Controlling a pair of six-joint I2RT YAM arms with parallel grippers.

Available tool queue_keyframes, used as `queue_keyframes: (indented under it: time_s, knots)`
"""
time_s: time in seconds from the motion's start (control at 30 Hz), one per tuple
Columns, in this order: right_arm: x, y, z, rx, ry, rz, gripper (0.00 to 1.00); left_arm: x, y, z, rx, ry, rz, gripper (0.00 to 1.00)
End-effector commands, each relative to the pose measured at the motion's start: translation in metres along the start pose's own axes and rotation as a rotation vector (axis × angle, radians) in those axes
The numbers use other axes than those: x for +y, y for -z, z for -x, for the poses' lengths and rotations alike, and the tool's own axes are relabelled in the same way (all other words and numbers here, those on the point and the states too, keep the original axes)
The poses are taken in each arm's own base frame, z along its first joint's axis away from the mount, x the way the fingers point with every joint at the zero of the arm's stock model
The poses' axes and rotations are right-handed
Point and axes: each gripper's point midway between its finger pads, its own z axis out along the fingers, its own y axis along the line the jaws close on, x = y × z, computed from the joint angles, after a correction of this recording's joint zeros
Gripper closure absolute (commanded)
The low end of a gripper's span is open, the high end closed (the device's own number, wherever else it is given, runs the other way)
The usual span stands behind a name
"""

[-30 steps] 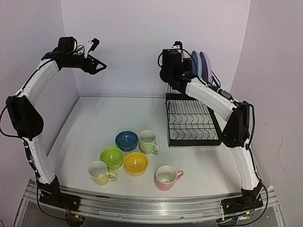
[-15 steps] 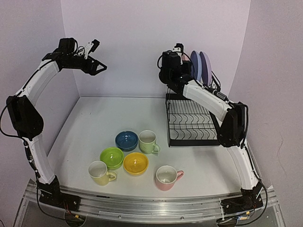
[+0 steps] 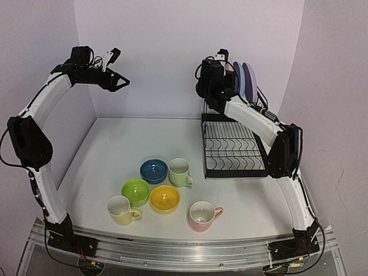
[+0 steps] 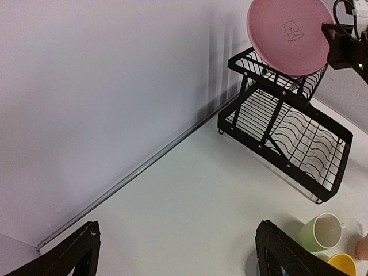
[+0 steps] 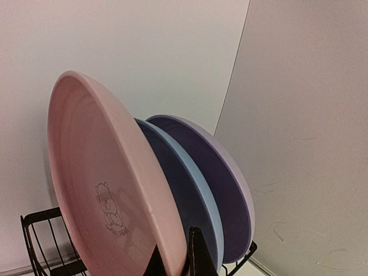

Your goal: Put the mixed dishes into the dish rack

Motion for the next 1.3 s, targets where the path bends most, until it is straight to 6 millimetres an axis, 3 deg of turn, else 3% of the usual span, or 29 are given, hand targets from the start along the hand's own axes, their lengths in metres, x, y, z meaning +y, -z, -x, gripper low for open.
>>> queue_keyframes:
  time_s: [0.0,0.17,0.9,1.27]
  knots:
    - [-0.056,0.001,0.002,0.083,-0.140,-0.265,1.00,-0.002,0.024,0.022,-0.056,-0.024,0.006,0.06]
    - [-0.044,-0.003,-0.011,0.091,-0.102,-0.273,1.00,-0.001,0.025,0.022,-0.059,-0.015,-0.002,0.06]
    - [-0.023,-0.004,-0.035,0.099,-0.029,-0.272,1.00,0.019,0.027,0.011,-0.053,0.040,-0.007,0.07]
    - [-0.018,-0.001,-0.039,0.097,-0.037,-0.264,1.00,0.019,0.027,0.011,-0.052,0.040,-0.003,0.07]
